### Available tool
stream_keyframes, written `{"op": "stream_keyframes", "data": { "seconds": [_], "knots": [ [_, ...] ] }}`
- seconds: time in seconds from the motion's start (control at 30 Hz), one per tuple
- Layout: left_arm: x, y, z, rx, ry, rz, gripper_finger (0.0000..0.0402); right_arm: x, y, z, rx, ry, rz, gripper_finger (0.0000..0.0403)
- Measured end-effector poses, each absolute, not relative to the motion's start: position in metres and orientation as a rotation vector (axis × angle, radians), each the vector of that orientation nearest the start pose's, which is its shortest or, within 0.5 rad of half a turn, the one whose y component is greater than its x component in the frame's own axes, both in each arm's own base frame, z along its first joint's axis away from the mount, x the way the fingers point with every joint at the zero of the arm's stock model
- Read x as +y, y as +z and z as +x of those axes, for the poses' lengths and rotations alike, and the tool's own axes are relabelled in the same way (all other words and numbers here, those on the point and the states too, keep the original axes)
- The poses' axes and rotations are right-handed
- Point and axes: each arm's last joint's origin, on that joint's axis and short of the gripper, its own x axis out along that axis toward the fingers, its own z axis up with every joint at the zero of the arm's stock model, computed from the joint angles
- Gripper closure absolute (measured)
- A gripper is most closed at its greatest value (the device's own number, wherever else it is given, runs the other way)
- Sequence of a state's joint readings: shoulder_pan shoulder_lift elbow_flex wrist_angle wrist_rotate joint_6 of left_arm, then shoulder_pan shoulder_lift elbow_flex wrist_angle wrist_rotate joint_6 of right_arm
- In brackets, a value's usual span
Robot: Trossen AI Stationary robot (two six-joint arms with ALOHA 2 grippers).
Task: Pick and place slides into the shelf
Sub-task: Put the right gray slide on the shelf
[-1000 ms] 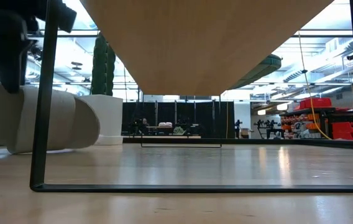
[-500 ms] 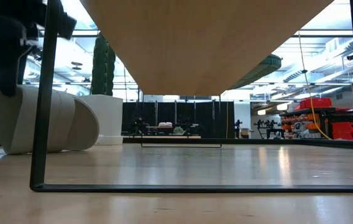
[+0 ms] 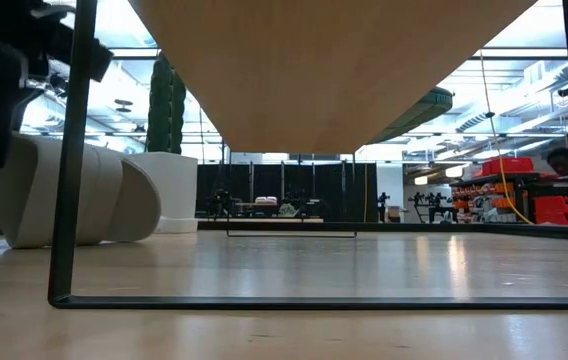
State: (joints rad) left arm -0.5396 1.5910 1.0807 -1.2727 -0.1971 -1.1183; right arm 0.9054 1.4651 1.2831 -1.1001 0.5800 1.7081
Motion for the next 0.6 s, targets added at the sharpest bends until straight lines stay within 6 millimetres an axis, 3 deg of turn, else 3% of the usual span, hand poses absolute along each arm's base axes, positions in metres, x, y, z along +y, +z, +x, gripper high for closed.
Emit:
{"op": "stream_keyframes", "data": {
  "seconds": [0.17,0.43,0.6],
  "knots": [
    [-0.121,0.219,0.214,1.469,0.649,-0.225,0.0315,0.203,0.293,0.179,0.822,-0.523,0.706,0.0364],
    [-0.112,0.240,0.199,1.434,0.687,-0.267,0.0315,0.203,0.293,0.180,0.820,-0.520,0.711,0.0364],
    [-0.109,0.271,0.188,1.381,0.736,-0.322,0.0302,0.203,0.293,0.180,0.820,-0.520,0.713,0.0364]
  ]
}}
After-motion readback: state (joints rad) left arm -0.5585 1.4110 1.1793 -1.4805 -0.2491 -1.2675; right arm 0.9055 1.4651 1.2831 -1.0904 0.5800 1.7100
